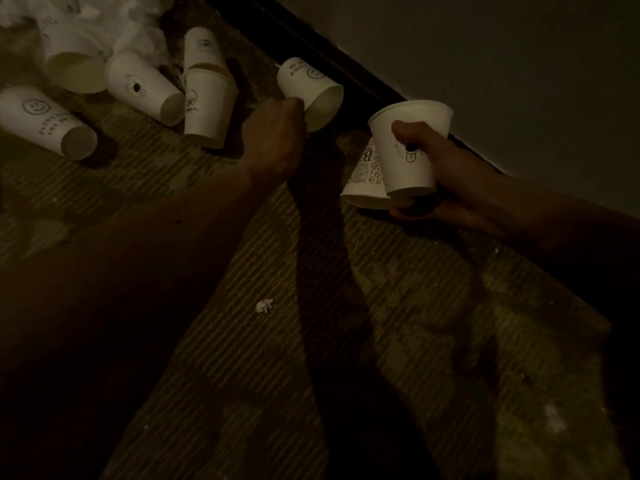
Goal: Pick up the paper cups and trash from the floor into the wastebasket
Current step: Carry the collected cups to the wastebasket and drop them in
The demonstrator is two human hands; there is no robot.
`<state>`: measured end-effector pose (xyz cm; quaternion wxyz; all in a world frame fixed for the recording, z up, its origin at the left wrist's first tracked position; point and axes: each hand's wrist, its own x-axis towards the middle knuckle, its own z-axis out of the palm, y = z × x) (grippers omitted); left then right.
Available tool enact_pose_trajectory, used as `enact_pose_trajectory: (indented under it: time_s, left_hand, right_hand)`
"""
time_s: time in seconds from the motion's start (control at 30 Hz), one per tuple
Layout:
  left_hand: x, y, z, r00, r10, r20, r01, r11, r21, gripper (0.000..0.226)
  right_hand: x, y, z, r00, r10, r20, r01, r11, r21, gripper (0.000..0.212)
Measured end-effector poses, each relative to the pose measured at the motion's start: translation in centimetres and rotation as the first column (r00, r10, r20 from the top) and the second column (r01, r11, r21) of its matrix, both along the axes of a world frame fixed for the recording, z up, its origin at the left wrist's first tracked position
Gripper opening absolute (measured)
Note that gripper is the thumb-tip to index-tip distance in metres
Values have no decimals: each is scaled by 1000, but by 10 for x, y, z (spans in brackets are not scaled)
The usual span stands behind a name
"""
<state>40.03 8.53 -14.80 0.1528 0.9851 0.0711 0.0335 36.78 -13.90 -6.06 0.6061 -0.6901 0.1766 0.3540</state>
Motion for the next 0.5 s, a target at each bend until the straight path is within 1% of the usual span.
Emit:
enact_pose_trajectory:
  time_s: [0.1,0.2,0.27,0.3,0.37,0.4,0.47,0.5]
  left_hand:
    - [-10,-2,20,999,-41,33,39,998,44,22]
    - [-40,0,45,995,-94,17,90,981,174,39]
    - [-71,2,58,976,-216,-9,211,944,254,52]
    - [-85,2,62,952,-303,-38,302,919,252,57]
    - [-108,-1,64,864,-480,-152,502,846,178,62]
    - [-117,-3,62,800,-552,-236,587,802,114,64]
    - [-125,-4,54,673,-632,-384,683,730,-4,60]
    - [-122,-1,49,623,-659,-420,714,699,-38,57]
  right_hand:
    - [0,-1,2,999,22,25,-22,1000,-3,34]
    - [-1,-8,5,998,52,37,-52,999,13,35]
    - [-2,-13,3,994,104,33,-105,994,30,42]
    - [-4,-15,2,990,138,23,-139,990,33,48]
    - [-6,-18,0,980,199,-5,-199,980,30,56]
    - [-8,-19,1,975,223,-17,-223,975,22,58]
    - [-11,-20,1,967,254,-36,-254,967,6,59]
    - [-12,-21,1,964,262,-44,-262,965,-7,58]
